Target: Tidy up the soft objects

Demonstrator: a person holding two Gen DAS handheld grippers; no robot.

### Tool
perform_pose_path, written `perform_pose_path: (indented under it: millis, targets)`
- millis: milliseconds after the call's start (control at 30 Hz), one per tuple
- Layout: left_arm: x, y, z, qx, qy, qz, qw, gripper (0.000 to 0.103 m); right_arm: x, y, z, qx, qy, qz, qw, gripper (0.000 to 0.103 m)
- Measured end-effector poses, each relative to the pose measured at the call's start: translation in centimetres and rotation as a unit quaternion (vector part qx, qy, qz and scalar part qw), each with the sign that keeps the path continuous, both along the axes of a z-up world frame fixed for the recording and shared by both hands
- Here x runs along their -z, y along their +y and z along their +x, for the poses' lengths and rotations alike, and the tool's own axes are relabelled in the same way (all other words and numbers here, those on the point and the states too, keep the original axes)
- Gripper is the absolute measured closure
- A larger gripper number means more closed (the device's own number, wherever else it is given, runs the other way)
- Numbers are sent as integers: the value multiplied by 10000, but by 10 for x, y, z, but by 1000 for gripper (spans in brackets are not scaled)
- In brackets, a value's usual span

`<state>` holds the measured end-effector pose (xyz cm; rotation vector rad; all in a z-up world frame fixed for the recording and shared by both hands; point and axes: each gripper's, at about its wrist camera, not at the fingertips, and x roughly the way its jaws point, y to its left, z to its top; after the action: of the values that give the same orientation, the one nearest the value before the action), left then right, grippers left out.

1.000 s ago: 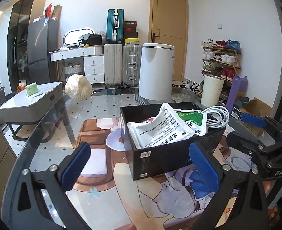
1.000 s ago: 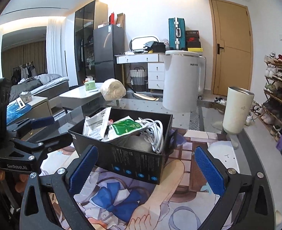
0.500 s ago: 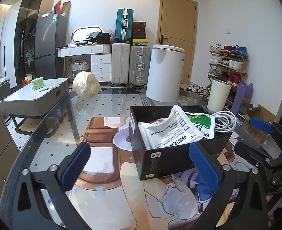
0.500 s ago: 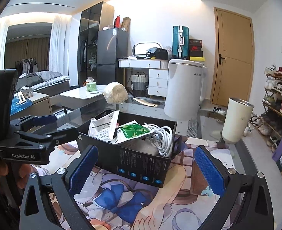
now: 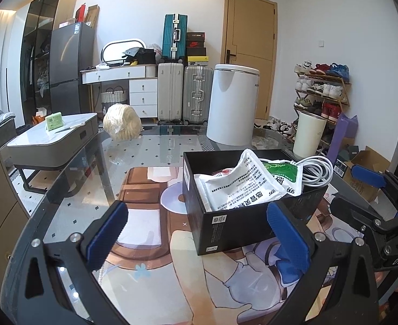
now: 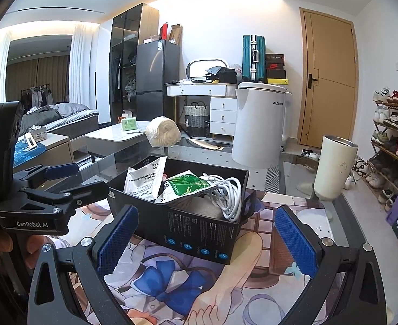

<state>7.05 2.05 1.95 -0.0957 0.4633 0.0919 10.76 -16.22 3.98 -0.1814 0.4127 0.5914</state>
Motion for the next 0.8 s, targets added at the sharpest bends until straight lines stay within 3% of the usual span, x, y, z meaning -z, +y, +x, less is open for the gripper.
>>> perform_pose_path:
  millis: [800]
  targets:
    - [-1, -2, 0, -4, -7, 83, 10000, 0, 0, 0, -1, 4, -10, 7, 10000, 1]
